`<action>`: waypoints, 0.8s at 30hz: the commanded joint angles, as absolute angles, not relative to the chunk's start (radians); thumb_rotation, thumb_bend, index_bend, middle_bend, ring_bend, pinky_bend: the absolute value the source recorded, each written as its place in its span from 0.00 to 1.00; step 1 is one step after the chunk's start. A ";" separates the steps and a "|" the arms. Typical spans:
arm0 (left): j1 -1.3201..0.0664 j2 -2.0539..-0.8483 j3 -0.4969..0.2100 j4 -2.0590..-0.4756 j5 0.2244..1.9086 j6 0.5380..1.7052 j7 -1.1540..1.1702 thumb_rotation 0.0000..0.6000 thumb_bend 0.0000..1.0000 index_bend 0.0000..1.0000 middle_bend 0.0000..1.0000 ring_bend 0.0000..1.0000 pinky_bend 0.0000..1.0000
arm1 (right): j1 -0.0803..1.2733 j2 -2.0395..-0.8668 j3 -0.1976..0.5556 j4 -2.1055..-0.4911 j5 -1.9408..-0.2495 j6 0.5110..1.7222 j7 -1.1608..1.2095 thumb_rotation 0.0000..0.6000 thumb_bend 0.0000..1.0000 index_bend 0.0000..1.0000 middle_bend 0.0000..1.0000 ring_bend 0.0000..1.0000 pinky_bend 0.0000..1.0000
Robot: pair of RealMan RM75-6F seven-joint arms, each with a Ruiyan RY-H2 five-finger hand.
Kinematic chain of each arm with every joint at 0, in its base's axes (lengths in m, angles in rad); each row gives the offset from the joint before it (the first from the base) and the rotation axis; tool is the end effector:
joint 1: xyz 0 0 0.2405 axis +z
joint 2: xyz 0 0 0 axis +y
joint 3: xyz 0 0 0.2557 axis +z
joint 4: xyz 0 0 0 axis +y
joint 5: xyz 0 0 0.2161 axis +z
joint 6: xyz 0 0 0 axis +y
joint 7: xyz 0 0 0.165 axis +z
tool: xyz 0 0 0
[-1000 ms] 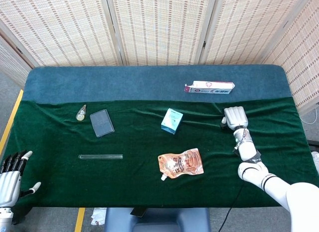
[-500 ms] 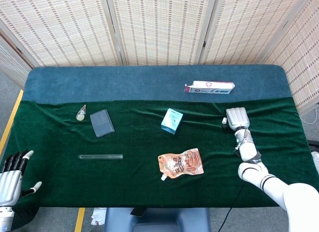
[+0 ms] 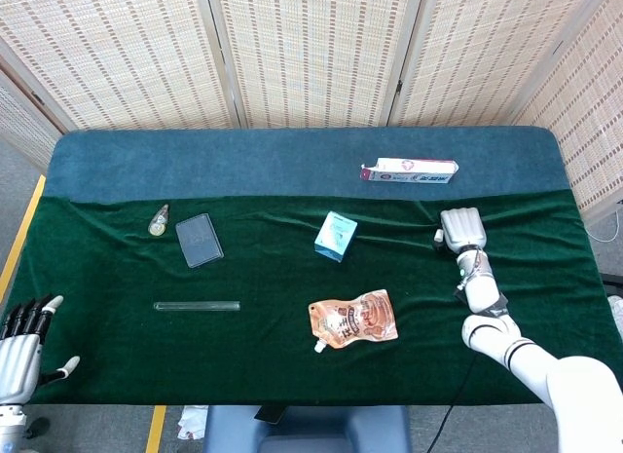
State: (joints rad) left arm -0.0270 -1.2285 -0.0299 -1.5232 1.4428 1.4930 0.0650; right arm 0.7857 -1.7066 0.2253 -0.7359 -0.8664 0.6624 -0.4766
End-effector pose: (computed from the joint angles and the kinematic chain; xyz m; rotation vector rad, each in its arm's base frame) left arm -0.3409 0.1792 0.1273 -1.3234 -0.9387 -0.7901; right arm -0.2919 -0.4567 0.0049 1.6118 -0.8574 0.3621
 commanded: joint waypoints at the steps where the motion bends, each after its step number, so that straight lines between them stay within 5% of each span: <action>1: -0.028 -1.229 -0.030 -1.523 1.442 1.490 0.065 1.00 0.20 0.14 0.11 0.05 0.00 | 0.788 -1.709 0.225 -0.730 -0.864 0.659 -0.482 0.73 0.37 0.41 0.82 1.00 0.96; 24: -0.026 -1.239 -0.031 -1.497 1.431 1.479 0.044 1.00 0.20 0.14 0.11 0.05 0.00 | 0.813 -1.759 0.239 -0.645 -0.830 0.615 -0.522 0.74 0.37 0.49 0.83 1.00 0.96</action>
